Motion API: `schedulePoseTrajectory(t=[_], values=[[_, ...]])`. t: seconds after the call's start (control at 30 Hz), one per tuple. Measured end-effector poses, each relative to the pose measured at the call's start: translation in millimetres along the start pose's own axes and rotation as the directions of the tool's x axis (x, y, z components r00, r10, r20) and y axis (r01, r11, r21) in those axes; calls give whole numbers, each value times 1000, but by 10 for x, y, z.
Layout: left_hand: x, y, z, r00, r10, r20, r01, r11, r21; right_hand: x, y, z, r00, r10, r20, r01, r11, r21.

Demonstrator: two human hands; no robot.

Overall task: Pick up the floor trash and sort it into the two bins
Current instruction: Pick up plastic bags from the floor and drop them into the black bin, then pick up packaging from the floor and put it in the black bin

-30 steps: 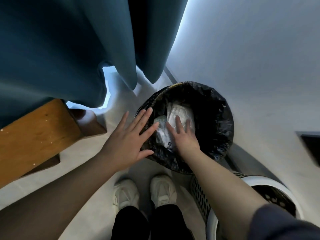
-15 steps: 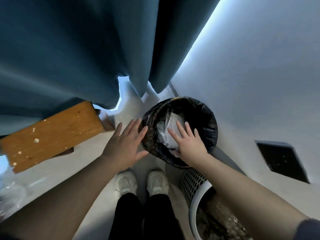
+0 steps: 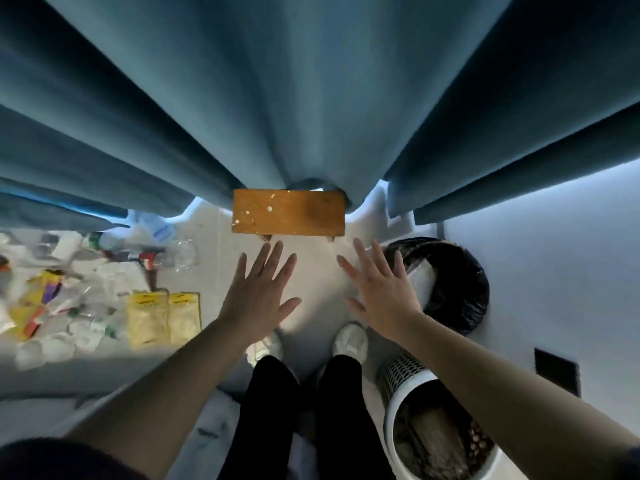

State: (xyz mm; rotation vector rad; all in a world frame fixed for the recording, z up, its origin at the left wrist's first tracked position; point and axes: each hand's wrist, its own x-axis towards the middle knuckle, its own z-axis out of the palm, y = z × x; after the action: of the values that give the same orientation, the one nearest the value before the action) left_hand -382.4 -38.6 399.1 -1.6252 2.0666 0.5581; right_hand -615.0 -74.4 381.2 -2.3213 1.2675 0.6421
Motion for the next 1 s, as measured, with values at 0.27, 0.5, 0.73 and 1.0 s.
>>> schedulePoseTrajectory(t=[0.27, 0.5, 0.73, 1.0], values=[[-822, -1082, 522, 970, -242, 34, 244, 963, -115, 553, -1351, -348, 958, -247, 149, 272, 945, -183], [-1149, -2227, 1190, 920, -356, 165, 392, 863, -320, 1245, -2452, -364, 946, -239, 219, 283, 937, -204], [-1130, -3127, 2149, 849, -456, 268, 529, 741, -413, 2205, -3336, 165, 933, -158, 322, 223, 959, -174], [-793, -3571, 3538, 684, -567, 460, 729, 497, -470, 3486, -3976, 1048, 937, -108, 332, 134, 989, -58]])
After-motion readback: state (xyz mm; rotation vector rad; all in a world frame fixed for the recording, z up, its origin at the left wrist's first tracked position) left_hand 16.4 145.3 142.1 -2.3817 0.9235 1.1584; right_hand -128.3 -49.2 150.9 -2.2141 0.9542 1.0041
